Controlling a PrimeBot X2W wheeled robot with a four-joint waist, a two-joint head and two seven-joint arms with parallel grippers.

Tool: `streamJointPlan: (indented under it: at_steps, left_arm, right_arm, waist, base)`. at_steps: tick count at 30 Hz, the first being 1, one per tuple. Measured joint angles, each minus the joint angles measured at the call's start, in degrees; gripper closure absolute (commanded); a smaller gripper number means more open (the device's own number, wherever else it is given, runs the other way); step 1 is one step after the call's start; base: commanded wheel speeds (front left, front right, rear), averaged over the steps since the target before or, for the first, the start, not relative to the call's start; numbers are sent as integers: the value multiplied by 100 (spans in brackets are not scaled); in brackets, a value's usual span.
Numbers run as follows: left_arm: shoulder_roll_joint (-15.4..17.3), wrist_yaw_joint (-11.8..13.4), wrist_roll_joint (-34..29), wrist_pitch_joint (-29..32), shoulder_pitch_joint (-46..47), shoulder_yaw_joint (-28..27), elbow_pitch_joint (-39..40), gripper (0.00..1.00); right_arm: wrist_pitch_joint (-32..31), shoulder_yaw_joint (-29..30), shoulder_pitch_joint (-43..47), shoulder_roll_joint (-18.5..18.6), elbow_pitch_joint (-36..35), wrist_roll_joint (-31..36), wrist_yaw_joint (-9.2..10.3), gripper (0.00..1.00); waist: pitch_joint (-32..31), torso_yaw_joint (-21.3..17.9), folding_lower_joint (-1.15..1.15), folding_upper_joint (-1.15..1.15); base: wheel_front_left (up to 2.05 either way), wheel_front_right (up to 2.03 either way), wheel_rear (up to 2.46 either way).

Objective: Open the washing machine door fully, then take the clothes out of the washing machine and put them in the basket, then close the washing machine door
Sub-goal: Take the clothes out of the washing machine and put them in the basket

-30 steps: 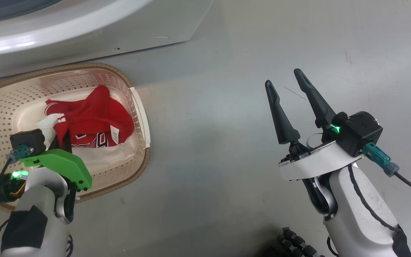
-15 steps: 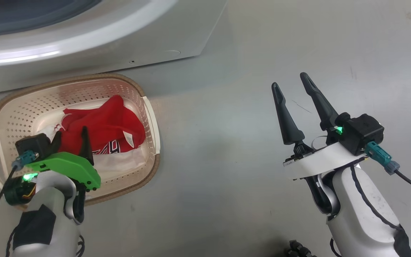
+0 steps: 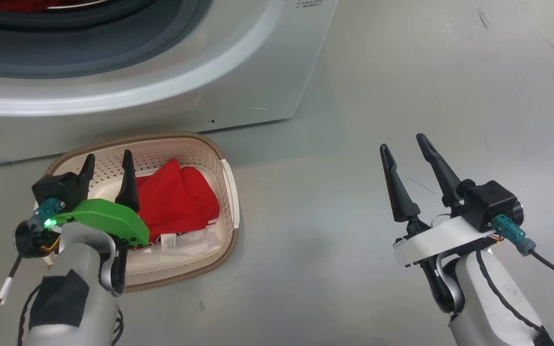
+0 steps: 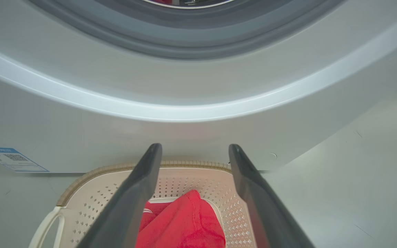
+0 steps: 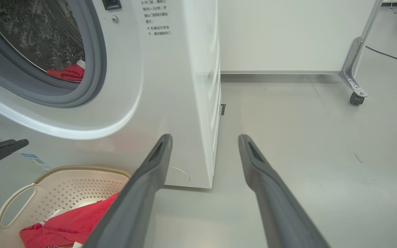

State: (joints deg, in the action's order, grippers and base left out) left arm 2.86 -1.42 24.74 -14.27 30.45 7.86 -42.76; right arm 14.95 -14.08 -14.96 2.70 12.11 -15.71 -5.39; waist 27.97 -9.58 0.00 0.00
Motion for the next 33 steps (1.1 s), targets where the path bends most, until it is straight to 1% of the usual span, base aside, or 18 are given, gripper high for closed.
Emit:
streamJointPlan:
  at_steps: [7,15,18,27,33]
  left_arm:
    - [-12,-16,-252,-18,-69,126,526,0]
    - [-21,15,-438,-18,-460,125,1307,0]
    - [-20,73,-522,-18,-713,97,1570,0]
    - [-20,269,-677,-18,-1634,219,1997,0]
    - [-19,277,-715,-18,-2192,365,2191,0]
  right_arm:
    - [-1,57,278,-1,108,75,0,0]
    - [0,84,543,-1,153,80,-4,0]
    - [-1,81,636,-1,157,80,-7,0]
    - [-1,136,1055,-4,178,79,-7,0]
    - [-1,194,1333,-7,212,80,-2,0]
  waist:
    - [-484,197,0,0]
    - [-1037,408,0,0]
    - [-1244,464,0,0]
    - [-1828,562,0,0]
    - [-2159,619,0,0]
  base:
    - [0,0,0]
    - [0,0,0]
    - [0,0,0]
    - [0,0,0]
    - [0,0,0]
